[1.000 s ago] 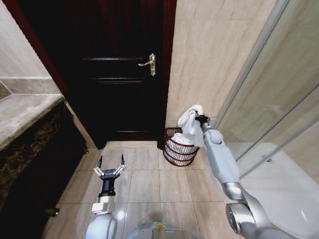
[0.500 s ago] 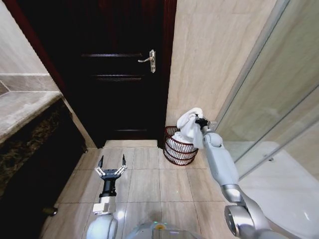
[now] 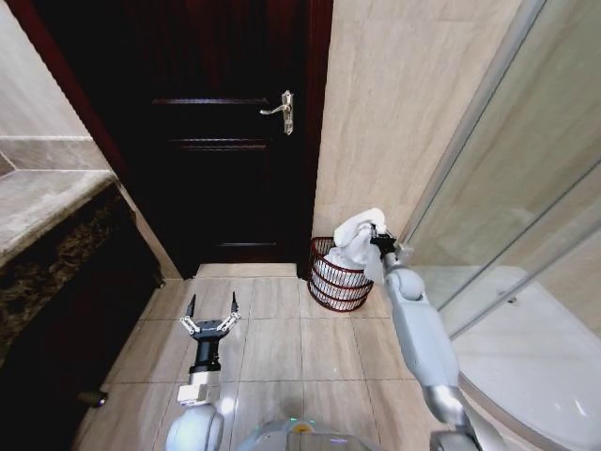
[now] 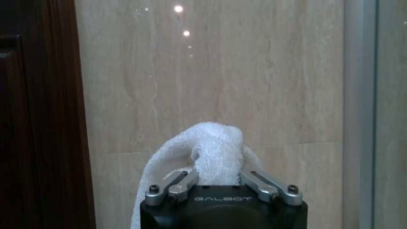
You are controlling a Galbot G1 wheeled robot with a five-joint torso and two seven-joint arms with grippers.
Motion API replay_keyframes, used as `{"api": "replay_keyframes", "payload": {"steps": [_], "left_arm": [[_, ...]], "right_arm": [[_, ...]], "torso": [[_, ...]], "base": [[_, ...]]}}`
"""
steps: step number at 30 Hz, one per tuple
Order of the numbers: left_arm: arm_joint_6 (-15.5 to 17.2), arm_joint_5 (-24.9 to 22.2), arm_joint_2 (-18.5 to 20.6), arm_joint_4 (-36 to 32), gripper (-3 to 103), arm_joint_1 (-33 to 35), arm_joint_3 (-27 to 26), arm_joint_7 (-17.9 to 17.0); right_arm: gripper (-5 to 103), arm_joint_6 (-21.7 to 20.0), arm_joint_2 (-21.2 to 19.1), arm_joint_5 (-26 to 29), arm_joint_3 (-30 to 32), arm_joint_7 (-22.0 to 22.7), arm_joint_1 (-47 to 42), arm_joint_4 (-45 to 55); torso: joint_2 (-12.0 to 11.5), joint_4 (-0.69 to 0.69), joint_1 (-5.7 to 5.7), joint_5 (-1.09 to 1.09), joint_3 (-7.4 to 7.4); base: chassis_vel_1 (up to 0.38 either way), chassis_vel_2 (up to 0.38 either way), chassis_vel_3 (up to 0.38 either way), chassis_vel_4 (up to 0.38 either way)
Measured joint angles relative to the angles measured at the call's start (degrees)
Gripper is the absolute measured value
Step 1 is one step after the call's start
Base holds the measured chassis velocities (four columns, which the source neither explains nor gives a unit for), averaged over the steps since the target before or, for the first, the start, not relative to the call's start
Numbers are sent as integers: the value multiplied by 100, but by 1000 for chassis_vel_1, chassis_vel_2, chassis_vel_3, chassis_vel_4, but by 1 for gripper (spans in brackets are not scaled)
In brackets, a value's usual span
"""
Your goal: Discard the used towel into the hamper.
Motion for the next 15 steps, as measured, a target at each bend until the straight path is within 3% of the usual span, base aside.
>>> {"api": "replay_keyframes", "payload": {"steps": [15], "left_arm": [[-15,-1,0,9,100,-2,25,1]], "right_arm": [[13,70,-34,-2,58,-13,-585,398]], "torso": [[28,0,11,-1,17]], "base": [[0,0,0,0]]}}
